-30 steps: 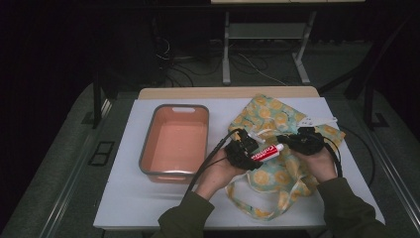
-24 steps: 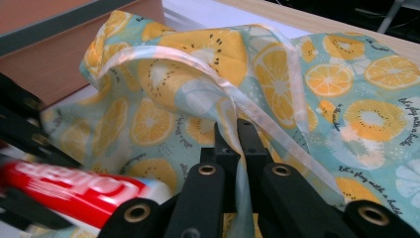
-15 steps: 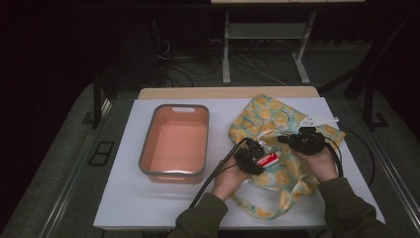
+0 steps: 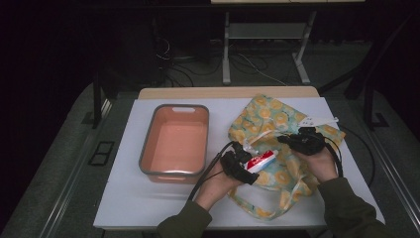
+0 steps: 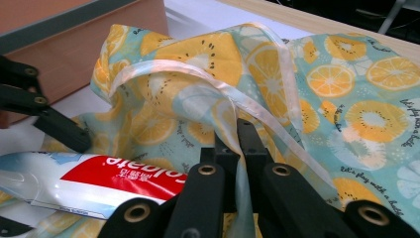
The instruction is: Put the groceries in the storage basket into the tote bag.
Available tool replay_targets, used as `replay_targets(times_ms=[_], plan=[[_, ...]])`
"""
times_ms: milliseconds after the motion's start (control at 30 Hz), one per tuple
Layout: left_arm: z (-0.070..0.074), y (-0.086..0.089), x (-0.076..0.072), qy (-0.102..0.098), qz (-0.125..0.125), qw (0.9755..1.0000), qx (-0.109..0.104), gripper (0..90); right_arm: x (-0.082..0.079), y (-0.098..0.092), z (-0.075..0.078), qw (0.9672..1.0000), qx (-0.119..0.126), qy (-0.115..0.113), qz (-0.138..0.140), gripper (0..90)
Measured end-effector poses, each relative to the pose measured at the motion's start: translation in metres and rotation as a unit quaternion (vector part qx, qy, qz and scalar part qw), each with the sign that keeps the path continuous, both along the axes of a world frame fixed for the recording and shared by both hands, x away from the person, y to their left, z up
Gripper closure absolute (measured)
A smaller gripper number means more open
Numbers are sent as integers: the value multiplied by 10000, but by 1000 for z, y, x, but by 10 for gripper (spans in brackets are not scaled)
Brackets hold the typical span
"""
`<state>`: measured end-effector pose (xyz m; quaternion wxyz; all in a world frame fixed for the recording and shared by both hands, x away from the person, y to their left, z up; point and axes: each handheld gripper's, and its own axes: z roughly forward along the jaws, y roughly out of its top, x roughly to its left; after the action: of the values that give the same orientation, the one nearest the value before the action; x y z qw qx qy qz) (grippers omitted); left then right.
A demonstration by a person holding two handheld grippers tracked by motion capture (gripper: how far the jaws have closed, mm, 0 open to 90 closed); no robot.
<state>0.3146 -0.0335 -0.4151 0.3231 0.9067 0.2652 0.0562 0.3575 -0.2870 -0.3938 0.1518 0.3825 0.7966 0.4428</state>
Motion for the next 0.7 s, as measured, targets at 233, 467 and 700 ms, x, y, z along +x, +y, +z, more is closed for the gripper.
replay_targets(times_ms=[233, 467, 700], plan=[[-9, 11, -12, -89, 66, 9999, 91, 297, 0, 0, 0, 10000, -10, 11, 3, 894], [-15, 21, -18, 8, 282, 9996, 52, 485, 0, 0, -1, 10000, -4, 14, 0, 894], [-14, 18, -18, 136, 225, 9996, -61, 568, 0, 0, -1, 10000, -11, 10, 5, 894]])
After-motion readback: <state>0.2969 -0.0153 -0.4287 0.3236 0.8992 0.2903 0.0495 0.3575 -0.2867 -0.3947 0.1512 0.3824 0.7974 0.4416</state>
